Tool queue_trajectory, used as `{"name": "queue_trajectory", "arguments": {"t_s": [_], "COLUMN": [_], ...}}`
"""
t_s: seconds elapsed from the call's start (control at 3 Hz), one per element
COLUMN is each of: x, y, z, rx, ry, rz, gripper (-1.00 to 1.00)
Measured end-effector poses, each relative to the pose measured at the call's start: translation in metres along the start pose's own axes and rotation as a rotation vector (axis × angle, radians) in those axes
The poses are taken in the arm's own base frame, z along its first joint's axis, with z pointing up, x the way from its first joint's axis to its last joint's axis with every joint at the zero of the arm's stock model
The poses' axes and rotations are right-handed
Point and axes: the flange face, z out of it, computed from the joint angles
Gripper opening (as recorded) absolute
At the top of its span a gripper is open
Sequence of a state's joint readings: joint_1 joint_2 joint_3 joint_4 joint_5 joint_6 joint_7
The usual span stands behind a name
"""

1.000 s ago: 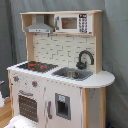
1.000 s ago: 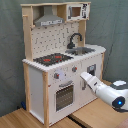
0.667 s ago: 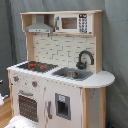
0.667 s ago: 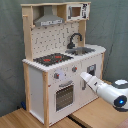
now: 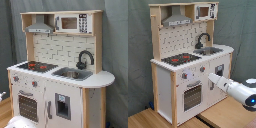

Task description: Play with the kitchen

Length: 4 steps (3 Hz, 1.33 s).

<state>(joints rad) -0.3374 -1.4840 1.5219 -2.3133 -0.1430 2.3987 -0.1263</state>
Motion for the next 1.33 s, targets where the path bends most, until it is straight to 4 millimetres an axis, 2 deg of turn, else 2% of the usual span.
{"name": "queue_trajectory", "arguments": {"t_s": [1.33], "x": [-0.002], "y": [0.008], "z": [-0.053], "rx": [-0.04], "ry": [0.037], "rz": [-0.432], "gripper": [1.0]}}
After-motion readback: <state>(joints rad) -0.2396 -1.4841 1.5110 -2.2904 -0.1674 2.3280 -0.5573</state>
